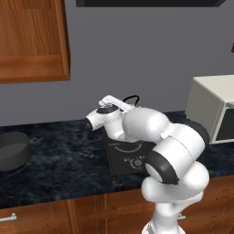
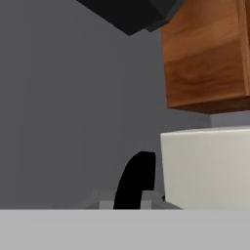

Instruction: Pick the kettle from the cabinet and place it on a stove burner. Then pick the pot from the counter and place it on another stove burner. Finally, turn both burners on.

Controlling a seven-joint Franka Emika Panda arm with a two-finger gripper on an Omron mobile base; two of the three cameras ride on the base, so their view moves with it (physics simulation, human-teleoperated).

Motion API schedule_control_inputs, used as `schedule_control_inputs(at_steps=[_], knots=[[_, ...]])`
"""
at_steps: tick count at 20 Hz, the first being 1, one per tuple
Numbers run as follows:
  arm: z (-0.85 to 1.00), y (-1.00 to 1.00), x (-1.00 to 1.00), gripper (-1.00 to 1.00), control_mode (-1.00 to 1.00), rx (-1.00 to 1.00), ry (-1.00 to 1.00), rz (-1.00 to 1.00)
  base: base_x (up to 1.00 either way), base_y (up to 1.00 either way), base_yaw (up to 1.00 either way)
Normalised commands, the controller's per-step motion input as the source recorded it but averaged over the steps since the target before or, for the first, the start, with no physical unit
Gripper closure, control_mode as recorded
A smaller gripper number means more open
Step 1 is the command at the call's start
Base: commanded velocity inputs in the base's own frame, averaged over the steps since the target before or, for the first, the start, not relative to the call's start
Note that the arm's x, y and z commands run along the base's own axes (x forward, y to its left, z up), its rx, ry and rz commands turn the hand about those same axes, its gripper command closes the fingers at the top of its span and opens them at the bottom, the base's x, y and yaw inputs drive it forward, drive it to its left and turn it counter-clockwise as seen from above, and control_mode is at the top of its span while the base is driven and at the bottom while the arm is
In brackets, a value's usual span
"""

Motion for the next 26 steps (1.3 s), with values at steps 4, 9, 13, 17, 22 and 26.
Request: schedule_control_inputs(at_steps=[4, 9, 13, 17, 22, 26], knots=[[-0.21, 0.0, 0.23, 1.0, -1.0, -0.01, 0.05, -0.04, 0.0, 0.0, 0.0], [-0.23, 0.0, 0.27, 1.0, -1.0, -0.02, 0.03, -0.05, 0.0, 0.0, 0.0], [-0.23, 0.0, 0.35, 1.0, -1.0, -0.02, 0.0, -0.05, 0.0, 0.0, 0.0], [-0.2, 0.0, 0.4, 1.0, -1.0, -0.04, 0.0, -0.06, 0.0, 0.0, 0.0], [-0.24, 0.02, 0.33, 1.0, -1.0, -0.05, 0.0, -0.05, 0.0, 0.0, 0.0], [-0.27, 0.05, 0.29, 1.0, -1.0, -0.03, 0.0, -0.03, 0.0, 0.0, 0.0]])
